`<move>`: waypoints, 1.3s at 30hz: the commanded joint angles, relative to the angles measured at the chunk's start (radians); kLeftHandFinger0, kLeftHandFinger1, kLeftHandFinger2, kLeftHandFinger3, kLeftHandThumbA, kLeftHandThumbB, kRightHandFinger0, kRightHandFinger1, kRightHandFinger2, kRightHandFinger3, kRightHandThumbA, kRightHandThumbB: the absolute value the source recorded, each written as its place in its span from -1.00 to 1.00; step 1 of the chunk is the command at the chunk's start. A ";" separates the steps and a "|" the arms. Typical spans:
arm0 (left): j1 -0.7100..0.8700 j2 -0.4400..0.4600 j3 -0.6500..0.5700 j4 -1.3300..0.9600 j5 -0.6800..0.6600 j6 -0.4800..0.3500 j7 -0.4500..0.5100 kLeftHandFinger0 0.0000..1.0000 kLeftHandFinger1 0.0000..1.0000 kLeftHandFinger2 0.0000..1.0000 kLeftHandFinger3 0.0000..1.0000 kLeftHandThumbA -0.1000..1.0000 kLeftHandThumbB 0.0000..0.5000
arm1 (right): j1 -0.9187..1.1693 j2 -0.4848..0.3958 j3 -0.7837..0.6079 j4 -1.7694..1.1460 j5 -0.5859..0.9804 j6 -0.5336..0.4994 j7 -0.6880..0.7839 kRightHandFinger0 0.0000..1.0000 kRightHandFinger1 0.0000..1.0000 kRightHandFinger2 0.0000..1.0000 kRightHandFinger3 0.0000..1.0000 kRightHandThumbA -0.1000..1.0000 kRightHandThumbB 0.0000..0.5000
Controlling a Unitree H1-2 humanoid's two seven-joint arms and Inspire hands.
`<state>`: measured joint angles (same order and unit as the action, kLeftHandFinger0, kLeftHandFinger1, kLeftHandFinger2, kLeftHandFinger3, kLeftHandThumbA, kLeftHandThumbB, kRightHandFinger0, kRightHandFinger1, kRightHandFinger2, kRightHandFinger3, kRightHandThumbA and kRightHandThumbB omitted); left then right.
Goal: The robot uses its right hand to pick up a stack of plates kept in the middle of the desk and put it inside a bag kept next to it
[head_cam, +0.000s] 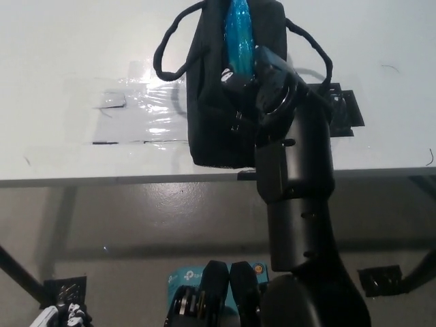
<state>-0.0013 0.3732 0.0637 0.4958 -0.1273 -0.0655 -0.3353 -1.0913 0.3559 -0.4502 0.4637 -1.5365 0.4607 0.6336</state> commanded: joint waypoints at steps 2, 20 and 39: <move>0.013 0.020 -0.003 -0.016 0.009 -0.015 -0.009 -0.96 -0.45 -0.27 -0.18 -0.25 1.00 | -0.021 0.012 0.084 -0.022 -0.038 0.009 0.051 1.00 1.00 1.00 1.00 0.70 1.00; 0.011 0.017 -0.007 -0.017 0.013 -0.005 -0.010 -0.94 -0.48 -0.27 -0.21 -0.27 1.00 | -0.225 -0.009 0.042 -0.013 -0.095 0.009 0.125 1.00 1.00 1.00 1.00 0.99 1.00; 0.022 0.010 -0.002 -0.019 0.007 -0.003 -0.010 -0.90 -0.42 -0.20 -0.26 -0.33 1.00 | -0.434 -0.148 0.102 0.050 -0.049 0.009 0.310 1.00 1.00 1.00 1.00 0.54 0.96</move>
<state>0.0161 0.3706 0.0600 0.4923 -0.1156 -0.0646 -0.3355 -1.4040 0.2309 -0.3603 0.5120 -1.6142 0.4618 0.8943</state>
